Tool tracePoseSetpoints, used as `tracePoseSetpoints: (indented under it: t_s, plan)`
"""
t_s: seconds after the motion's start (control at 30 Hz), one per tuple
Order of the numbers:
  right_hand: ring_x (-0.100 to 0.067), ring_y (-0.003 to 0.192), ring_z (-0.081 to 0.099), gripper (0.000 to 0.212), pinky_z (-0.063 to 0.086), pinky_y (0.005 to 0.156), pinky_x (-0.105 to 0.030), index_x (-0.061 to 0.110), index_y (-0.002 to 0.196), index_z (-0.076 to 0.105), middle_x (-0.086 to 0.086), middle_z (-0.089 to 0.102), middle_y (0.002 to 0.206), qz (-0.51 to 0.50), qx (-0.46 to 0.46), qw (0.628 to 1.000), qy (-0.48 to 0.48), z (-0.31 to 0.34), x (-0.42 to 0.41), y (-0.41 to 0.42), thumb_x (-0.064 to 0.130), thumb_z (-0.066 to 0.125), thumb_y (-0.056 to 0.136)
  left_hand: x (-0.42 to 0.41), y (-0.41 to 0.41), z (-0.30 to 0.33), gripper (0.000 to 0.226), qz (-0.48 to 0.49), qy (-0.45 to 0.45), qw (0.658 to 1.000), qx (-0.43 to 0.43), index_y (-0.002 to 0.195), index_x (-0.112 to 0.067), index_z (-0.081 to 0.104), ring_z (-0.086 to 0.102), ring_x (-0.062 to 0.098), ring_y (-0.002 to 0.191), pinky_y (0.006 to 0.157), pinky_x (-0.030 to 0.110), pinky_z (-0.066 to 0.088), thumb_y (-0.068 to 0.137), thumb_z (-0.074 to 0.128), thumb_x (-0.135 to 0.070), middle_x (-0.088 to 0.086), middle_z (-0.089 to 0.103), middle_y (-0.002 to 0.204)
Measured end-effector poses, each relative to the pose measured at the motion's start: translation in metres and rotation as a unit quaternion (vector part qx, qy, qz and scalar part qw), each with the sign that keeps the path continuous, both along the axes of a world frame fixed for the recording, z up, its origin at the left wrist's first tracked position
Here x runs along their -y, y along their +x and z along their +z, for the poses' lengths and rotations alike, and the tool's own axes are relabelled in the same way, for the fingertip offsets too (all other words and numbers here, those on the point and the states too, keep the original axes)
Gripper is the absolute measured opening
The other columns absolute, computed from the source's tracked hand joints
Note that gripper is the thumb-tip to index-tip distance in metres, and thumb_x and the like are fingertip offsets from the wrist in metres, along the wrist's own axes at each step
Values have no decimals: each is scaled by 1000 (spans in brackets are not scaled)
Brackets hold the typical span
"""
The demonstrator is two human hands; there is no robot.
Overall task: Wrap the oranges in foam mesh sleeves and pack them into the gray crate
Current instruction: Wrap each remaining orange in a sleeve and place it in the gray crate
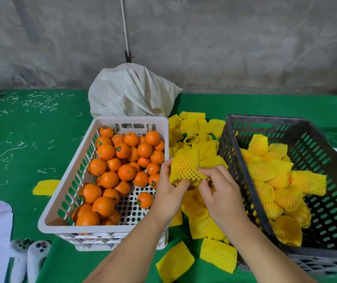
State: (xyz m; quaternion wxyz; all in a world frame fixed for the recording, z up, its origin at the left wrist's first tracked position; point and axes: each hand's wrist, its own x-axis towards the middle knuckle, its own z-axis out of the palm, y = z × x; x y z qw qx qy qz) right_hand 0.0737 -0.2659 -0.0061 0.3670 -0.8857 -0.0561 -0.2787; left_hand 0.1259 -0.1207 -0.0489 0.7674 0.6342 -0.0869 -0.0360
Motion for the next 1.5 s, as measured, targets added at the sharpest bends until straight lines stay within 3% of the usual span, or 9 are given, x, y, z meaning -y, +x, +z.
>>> tracePoseSetpoints:
  t_s: [0.17, 0.3, 0.5, 0.83, 0.93, 1.07, 1.2, 1.33, 1.5]
  plan:
    - [-9, 90, 62, 29, 55, 79, -33, 26, 121, 62, 4, 60, 106, 27, -109, 981, 160, -11, -12, -6, 20, 68, 94, -2, 5, -6, 61, 48, 44, 998, 14, 135, -43, 50, 68, 24, 111, 89, 51, 60, 85, 64, -11, -10, 66, 119]
    - [-9, 121, 63, 76, 53, 103, -41, 42, 146, 39, 11, 61, 136, 77, -268, 819, 501, -4, -18, 0, 61, 75, 83, -1, -1, -4, 63, -22, 148, 984, 94, 148, -38, 38, 60, 12, 125, 101, 39, 53, 95, 66, -19, -23, 57, 134]
    - [-17, 123, 63, 97, 56, 100, -47, 43, 151, 37, 8, 59, 140, 14, -259, 868, 423, 2, -1, 11, 44, 89, 69, 4, -3, -3, 88, -95, 229, 964, 92, 161, -46, 24, 44, 7, 147, 117, 44, 44, 92, 78, -47, -24, 46, 156]
    - [-15, 75, 76, 122, 60, 68, -26, 45, 158, -14, -12, 71, 111, -182, -195, 797, 542, 34, 116, 47, 14, 80, 87, 2, -2, 0, 53, -56, 123, 990, 50, 150, -43, 42, 57, 4, 132, 97, 30, 48, 102, 63, -34, -17, 66, 137]
    - [-27, 125, 60, 122, 49, 101, -45, 52, 149, -30, -4, 46, 154, -203, -263, 822, 462, 18, 105, 47, 24, 74, 92, 3, -3, 4, 46, -61, 130, 989, 44, 146, -41, 47, 55, -2, 133, 96, 23, 48, 103, 60, -28, -22, 66, 136]
    - [-28, 149, 31, 78, 38, 116, -49, 39, 160, 17, 5, 15, 168, -200, -267, 912, 238, -2, 99, 46, 30, 61, 97, 5, -3, 6, 34, -52, 163, 983, 65, 144, -30, 55, 53, -5, 134, 107, 21, 44, 112, 47, -23, -24, 67, 134]
    - [-29, 144, 23, 53, 33, 114, -49, 35, 145, 46, -2, 25, 160, -129, -200, 962, -130, -9, 84, 42, 40, 58, 94, 5, -2, 9, 30, -13, 153, 986, 62, 138, -24, 60, 56, -1, 133, 110, 19, 44, 113, 43, -21, -21, 69, 130]
    - [-33, 144, 24, 26, 19, 119, -50, 33, 115, 69, -6, 33, 160, 35, -196, 875, -441, -16, 64, 36, 42, 56, 94, 4, -3, 10, 28, 31, 158, 984, 81, 130, -27, 61, 56, -2, 129, 107, 17, 45, 113, 43, -13, -20, 65, 130]
    - [-37, 154, 2, 28, 10, 122, -51, 20, 118, 69, -9, -3, 172, 127, -478, 735, -464, -26, 52, 34, 25, 47, 102, -34, 12, 0, 33, 61, 417, 880, 218, 99, -14, 65, 58, 26, 112, 84, 44, 37, 87, 50, 13, 0, 65, 116]
